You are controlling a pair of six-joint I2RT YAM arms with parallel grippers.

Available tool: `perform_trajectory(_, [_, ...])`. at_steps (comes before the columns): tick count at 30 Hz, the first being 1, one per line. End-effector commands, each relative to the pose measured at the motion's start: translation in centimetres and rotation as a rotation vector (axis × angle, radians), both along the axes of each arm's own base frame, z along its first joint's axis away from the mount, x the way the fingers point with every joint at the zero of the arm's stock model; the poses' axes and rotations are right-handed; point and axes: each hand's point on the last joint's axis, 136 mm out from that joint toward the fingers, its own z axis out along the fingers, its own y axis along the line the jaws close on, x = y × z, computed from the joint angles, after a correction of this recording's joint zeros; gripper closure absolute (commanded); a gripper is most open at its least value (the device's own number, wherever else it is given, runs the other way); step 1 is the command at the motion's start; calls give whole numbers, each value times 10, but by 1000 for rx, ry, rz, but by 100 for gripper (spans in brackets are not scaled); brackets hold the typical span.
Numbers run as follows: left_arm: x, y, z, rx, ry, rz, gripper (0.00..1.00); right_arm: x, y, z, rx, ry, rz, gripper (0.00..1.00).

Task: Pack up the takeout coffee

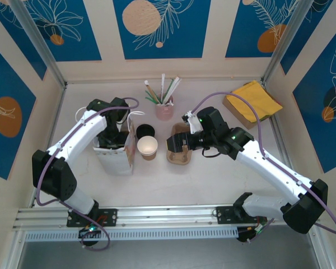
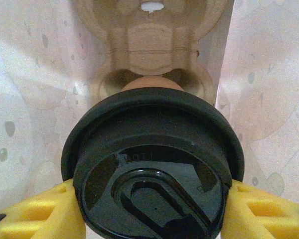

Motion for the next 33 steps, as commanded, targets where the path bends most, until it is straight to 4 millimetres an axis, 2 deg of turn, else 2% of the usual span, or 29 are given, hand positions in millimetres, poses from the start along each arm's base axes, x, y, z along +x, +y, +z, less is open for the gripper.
perform_trajectory(1, [-2,3,-3,-4,23,-3,51,1,4,10,27,-13,15,1])
perform_trajectory(33, [0,2,-12,-5,28,-11,51,3,6,10,24,-9,18,1])
